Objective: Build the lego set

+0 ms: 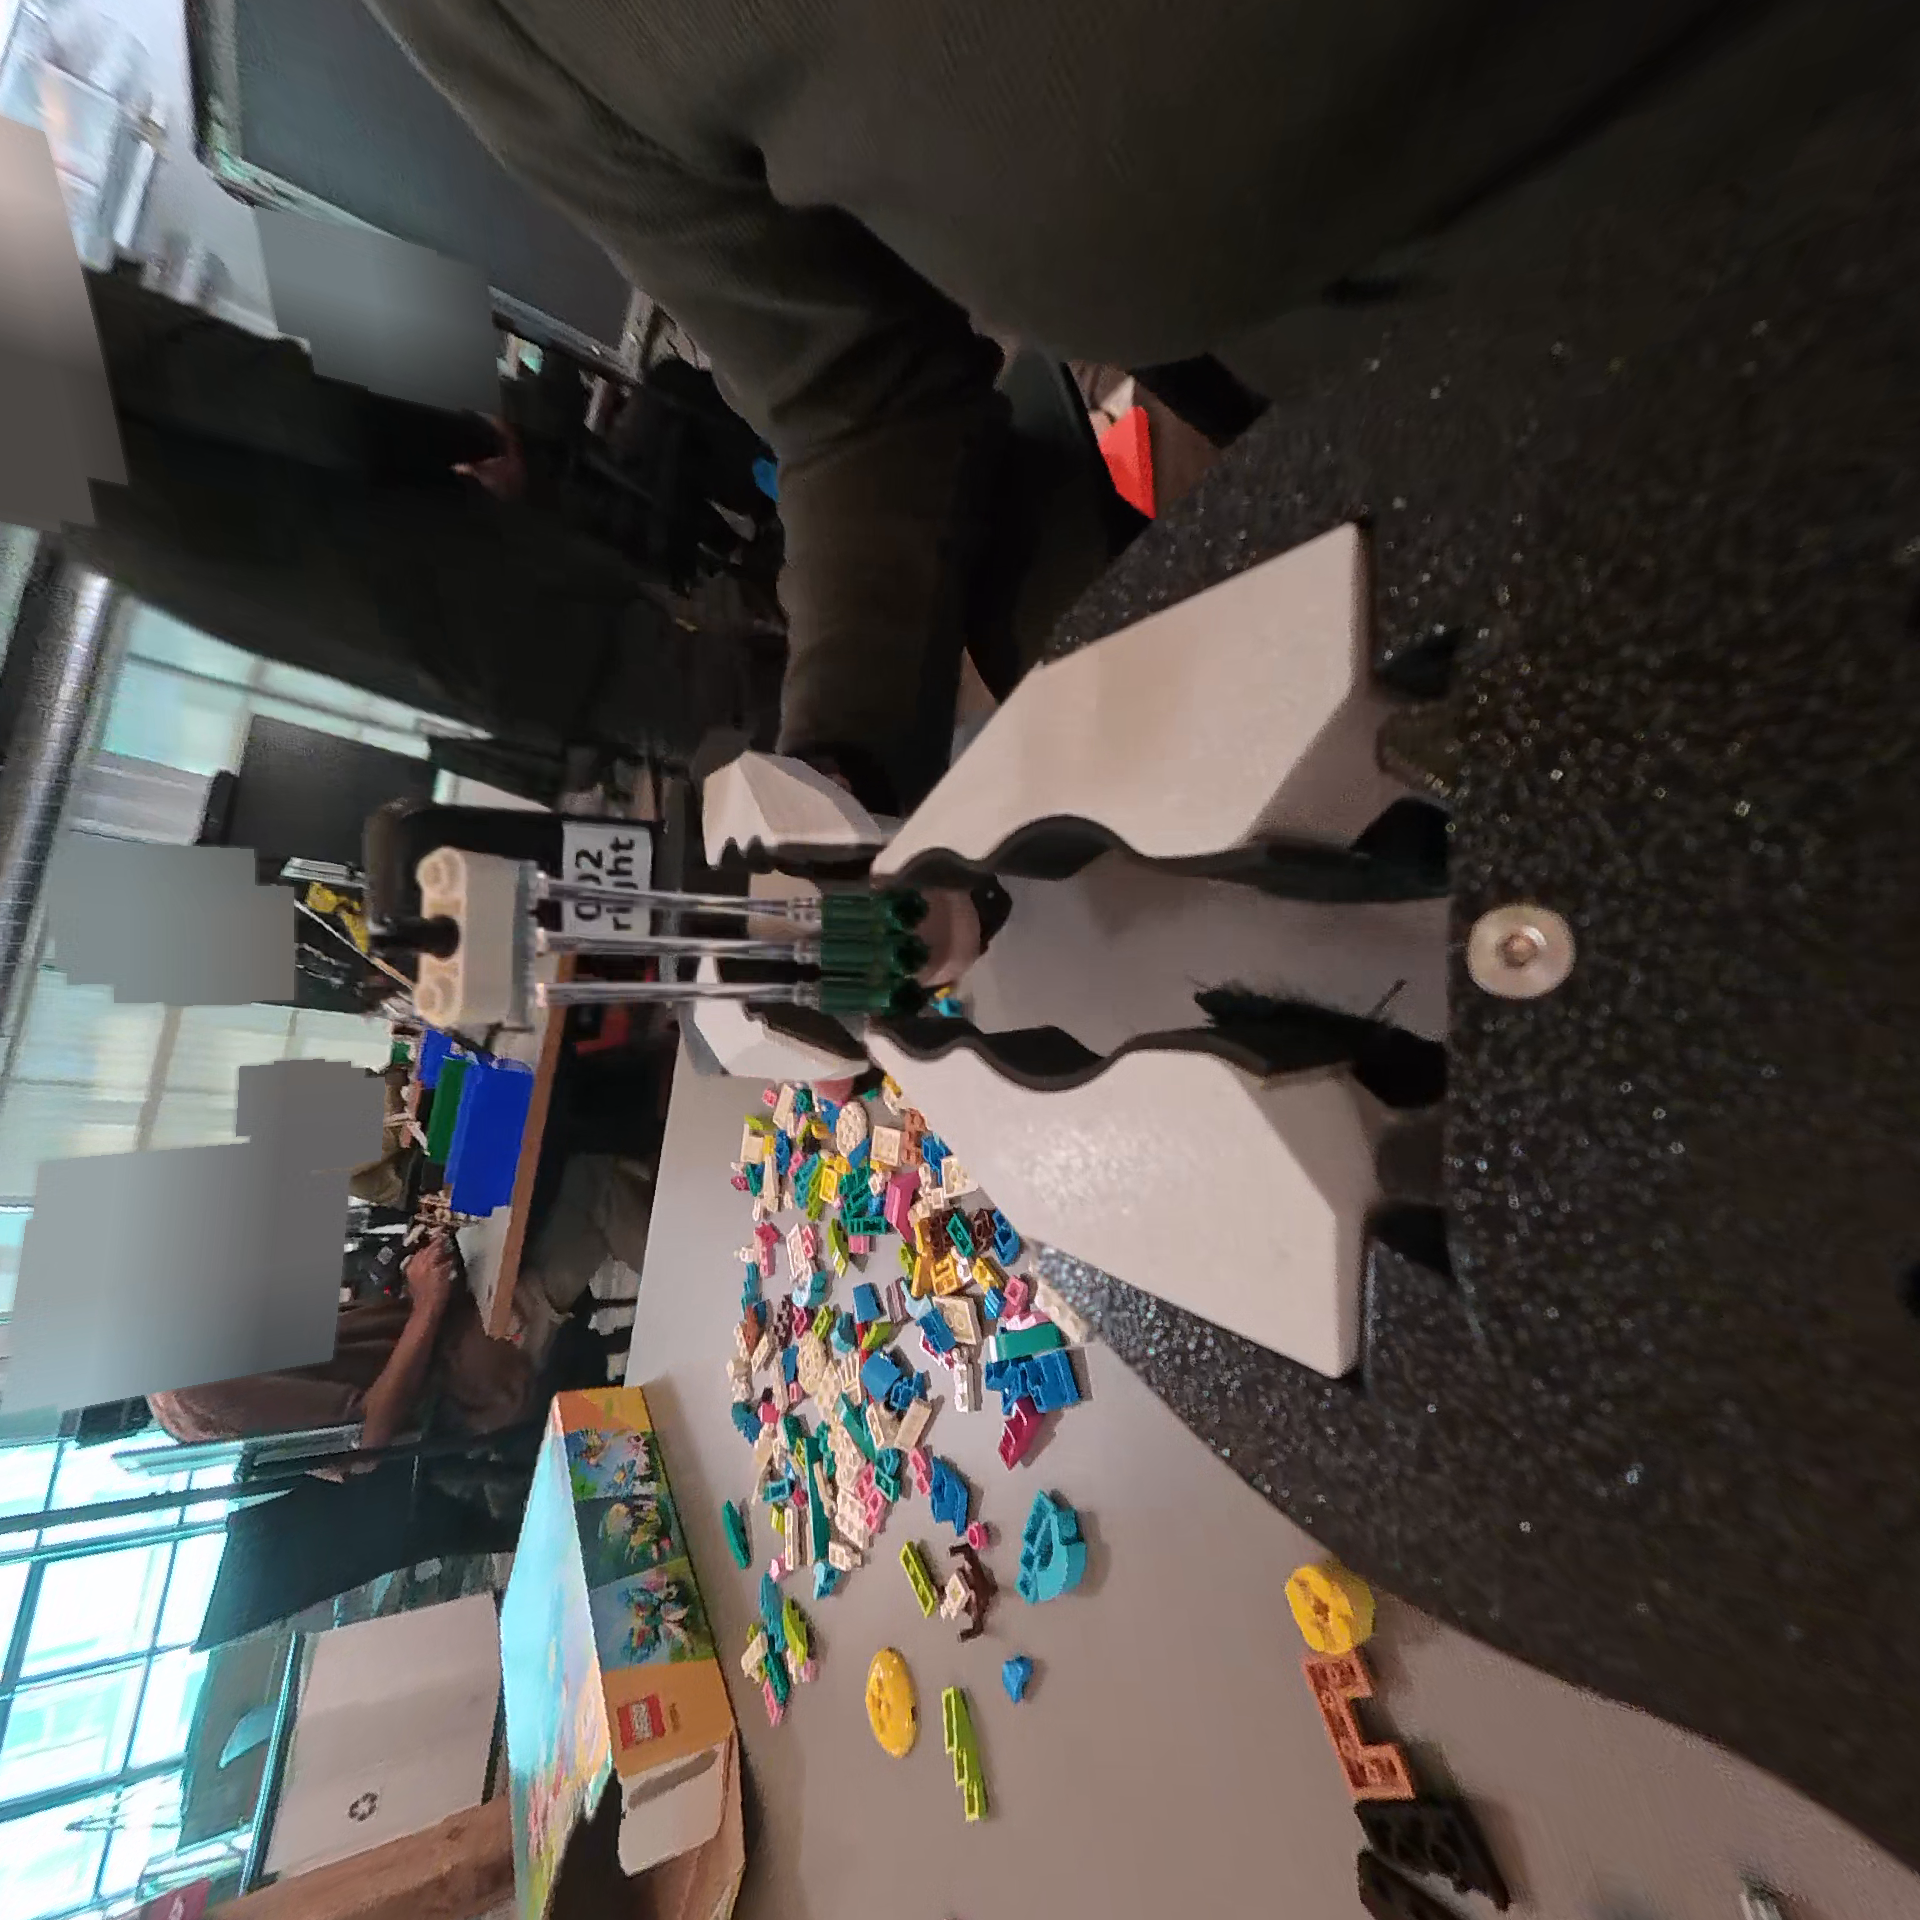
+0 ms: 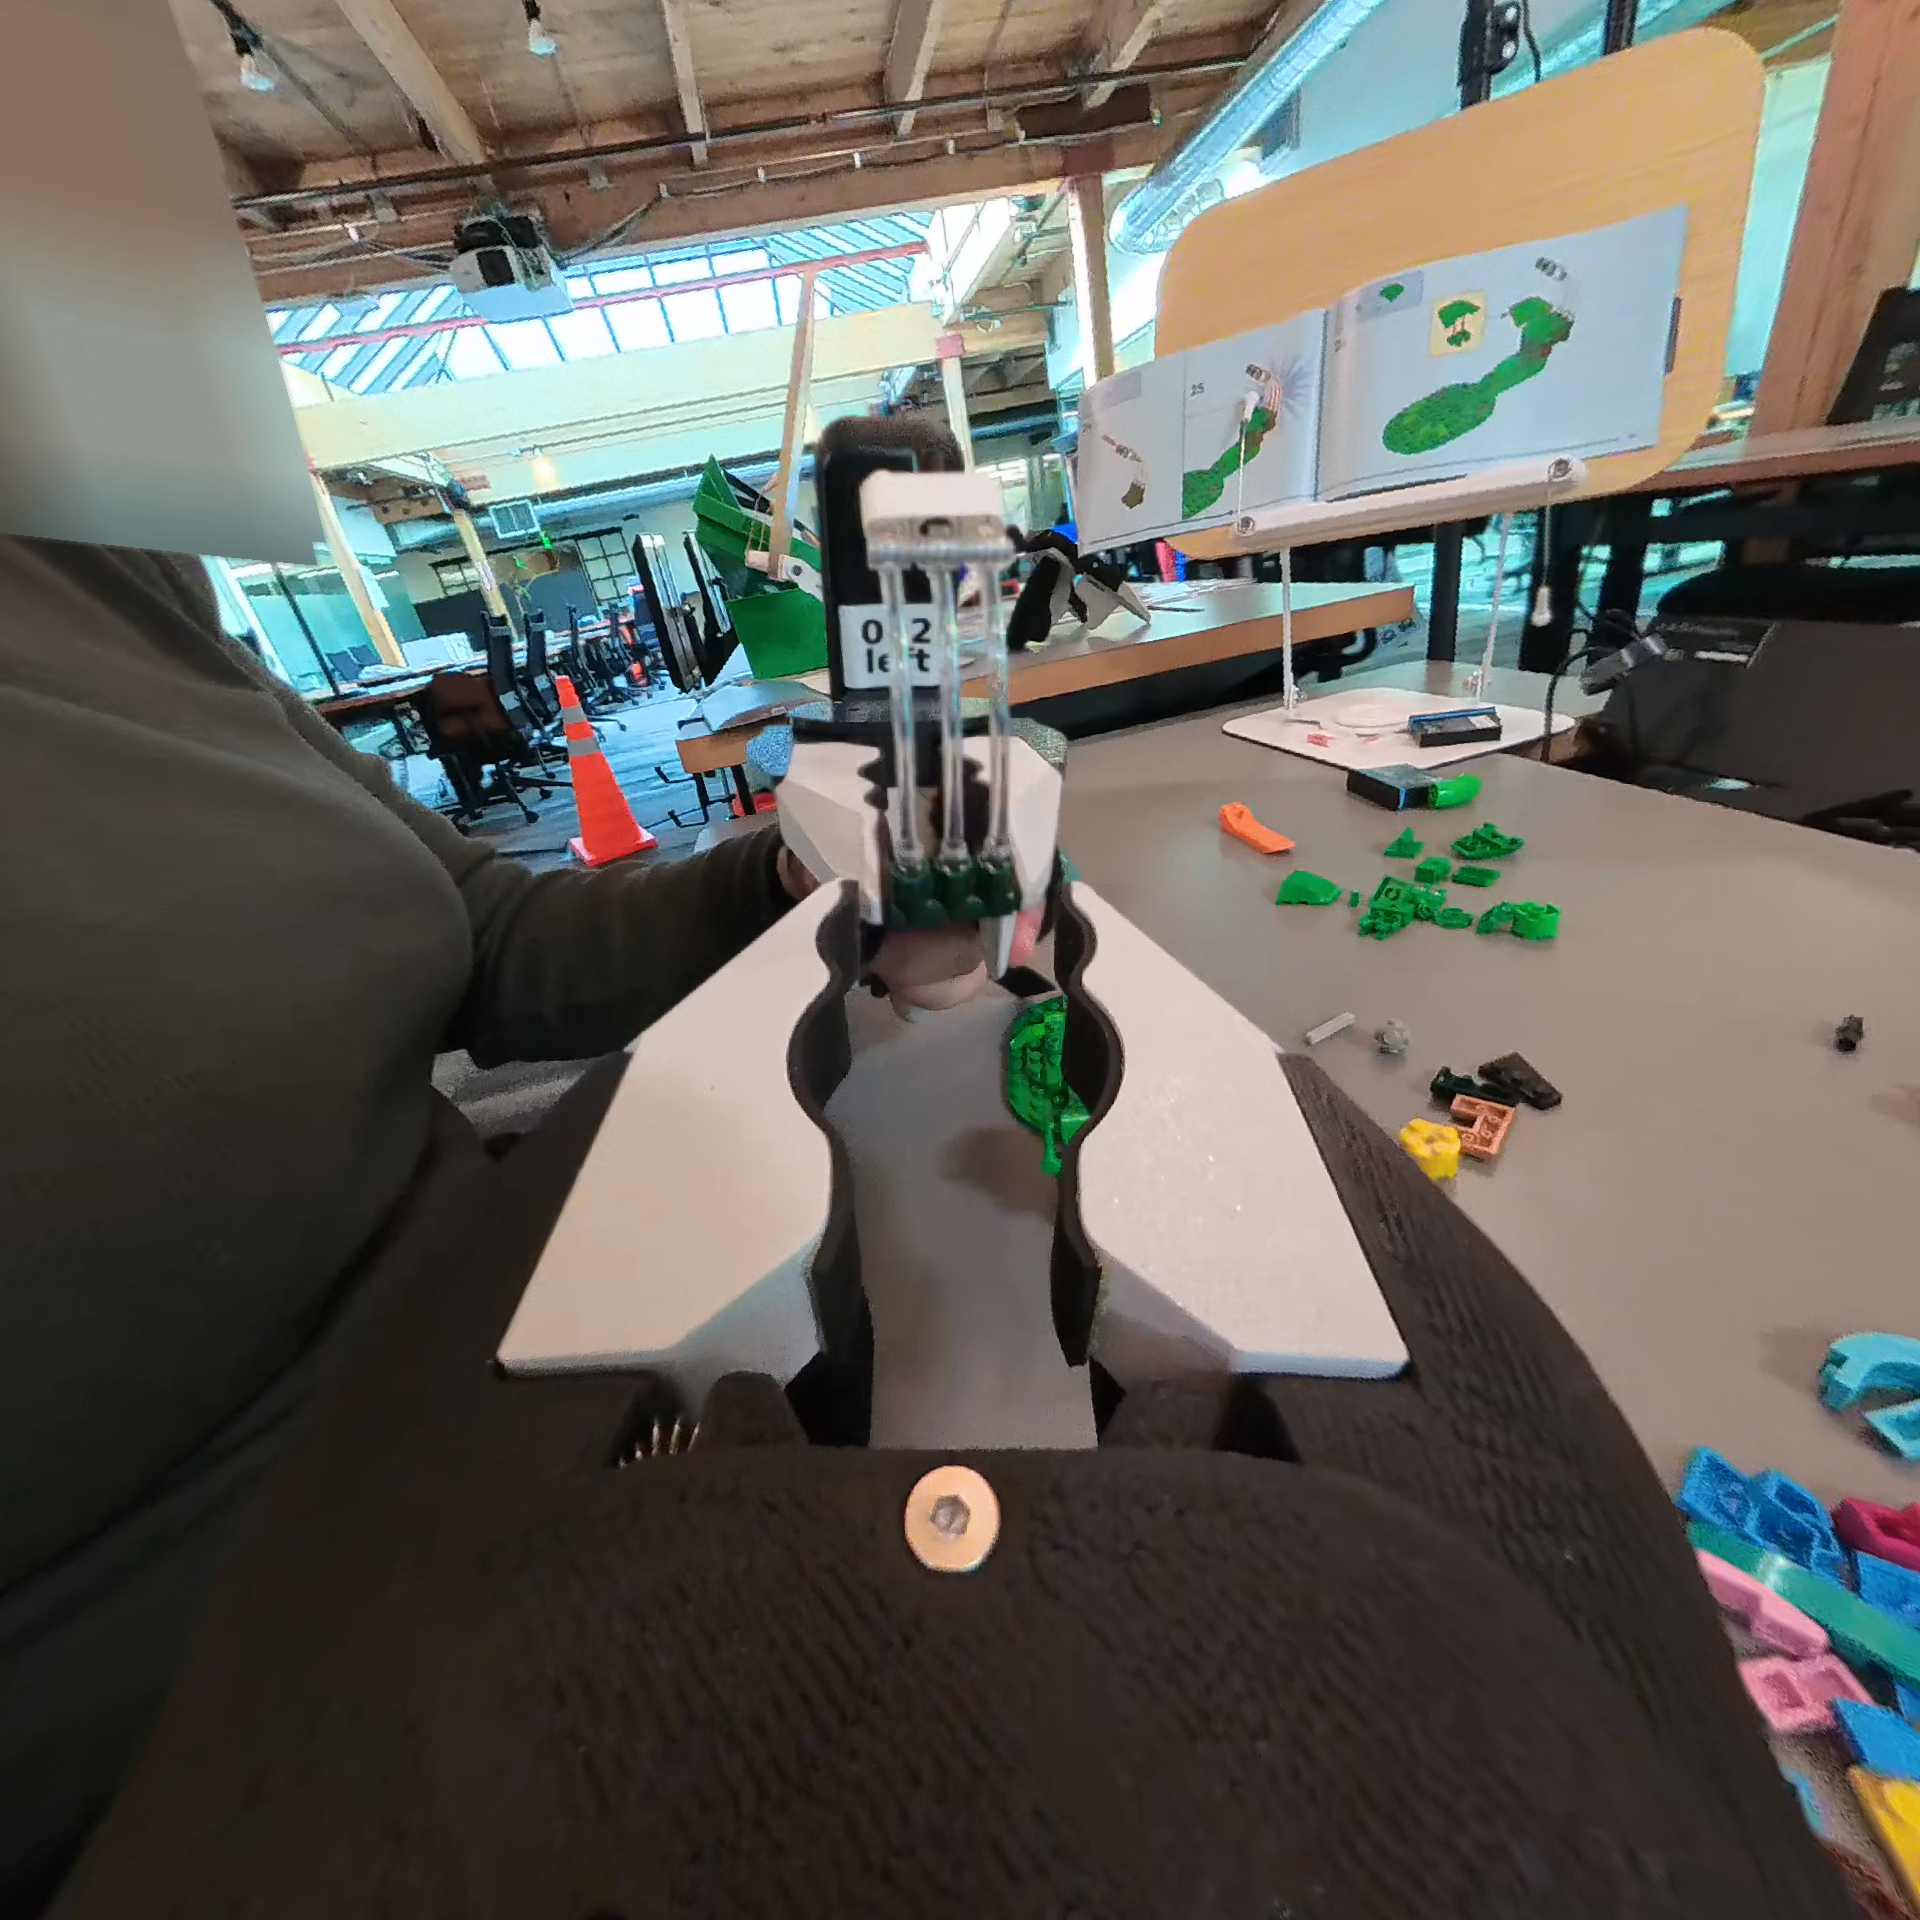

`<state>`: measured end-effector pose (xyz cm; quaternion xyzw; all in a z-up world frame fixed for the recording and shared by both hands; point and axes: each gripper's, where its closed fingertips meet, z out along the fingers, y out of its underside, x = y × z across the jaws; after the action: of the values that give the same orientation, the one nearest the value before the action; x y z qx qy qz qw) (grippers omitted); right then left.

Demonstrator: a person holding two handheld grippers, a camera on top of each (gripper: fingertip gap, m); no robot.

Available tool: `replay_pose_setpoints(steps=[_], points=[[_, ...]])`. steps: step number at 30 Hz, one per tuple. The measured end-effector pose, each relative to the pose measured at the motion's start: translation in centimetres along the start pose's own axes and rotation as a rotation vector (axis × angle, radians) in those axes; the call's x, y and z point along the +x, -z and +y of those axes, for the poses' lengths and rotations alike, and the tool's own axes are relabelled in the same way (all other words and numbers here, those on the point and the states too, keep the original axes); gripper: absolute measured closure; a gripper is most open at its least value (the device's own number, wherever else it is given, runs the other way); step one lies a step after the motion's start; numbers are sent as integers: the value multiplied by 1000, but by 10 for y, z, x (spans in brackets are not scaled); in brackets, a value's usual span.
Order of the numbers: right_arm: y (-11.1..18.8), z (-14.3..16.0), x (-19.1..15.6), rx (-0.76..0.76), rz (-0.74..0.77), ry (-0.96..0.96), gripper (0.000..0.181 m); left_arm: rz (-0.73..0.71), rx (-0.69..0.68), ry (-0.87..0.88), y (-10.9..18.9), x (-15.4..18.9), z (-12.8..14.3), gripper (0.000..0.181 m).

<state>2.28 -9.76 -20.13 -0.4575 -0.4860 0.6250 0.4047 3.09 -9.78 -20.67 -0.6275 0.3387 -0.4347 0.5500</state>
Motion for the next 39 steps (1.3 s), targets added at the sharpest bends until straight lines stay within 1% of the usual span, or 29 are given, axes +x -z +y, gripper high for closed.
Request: replay_pose_setpoints(steps=[3,5,14,18,19,20,21,22,24,26,29,30,31,33,35,36,37,38,39], points=[[-1,2,-2,-3,-12,-4,155,19,16,14,2,1,-1,160],[-1,3,-3,-11,-17,1,157,21,11,9,3,0,0,160],[-2,-1,-5,39,-62,-91,159,49,27,32,4,4,-2,160],[-2,-3,-4,51,-77,-133,161,33,28,16,3,4,-3,160],[-1,-3,-4,54,-84,-145,165,24,25,5,3,3,-2,160],[0,-5,-5,73,-94,-150,180,-3,22,-1,3,0,-2,159],[0,-8,-2,94,-72,-155,181,-2,9,-9,3,-1,0,159],[0,-7,0,86,-56,-151,177,17,-2,2,3,2,2,160],[-2,-3,1,49,-46,-143,159,6,-4,10,2,0,2,160],[-3,-2,-3,47,-72,-151,151,23,-28,15,0,2,6,160],[-6,4,-7,16,-105,-176,149,57,-69,20,-2,7,13,160],[-7,6,-8,5,-109,-183,151,57,-87,14,-3,8,16,160],[-7,7,-8,-1,-107,-181,158,64,-102,8,-4,10,18,160],[-7,7,-7,-5,-110,-201,159,59,-111,0,-5,11,20,160],[-6,3,-3,32,-103,-254,159,23,-94,-37,-6,8,18,159],[-5,-1,0,62,-101,-295,159,-17,-77,-86,-5,5,14,152],[-3,-3,3,83,-105,-337,159,-65,-70,-155,-4,1,12,133],[-2,-5,6,105,-106,-367,159,-120,-71,-249,-2,-4,11,129],[-1,-7,7,122,-108,-388,159,-193,-69,-367,1,-10,9,129]])
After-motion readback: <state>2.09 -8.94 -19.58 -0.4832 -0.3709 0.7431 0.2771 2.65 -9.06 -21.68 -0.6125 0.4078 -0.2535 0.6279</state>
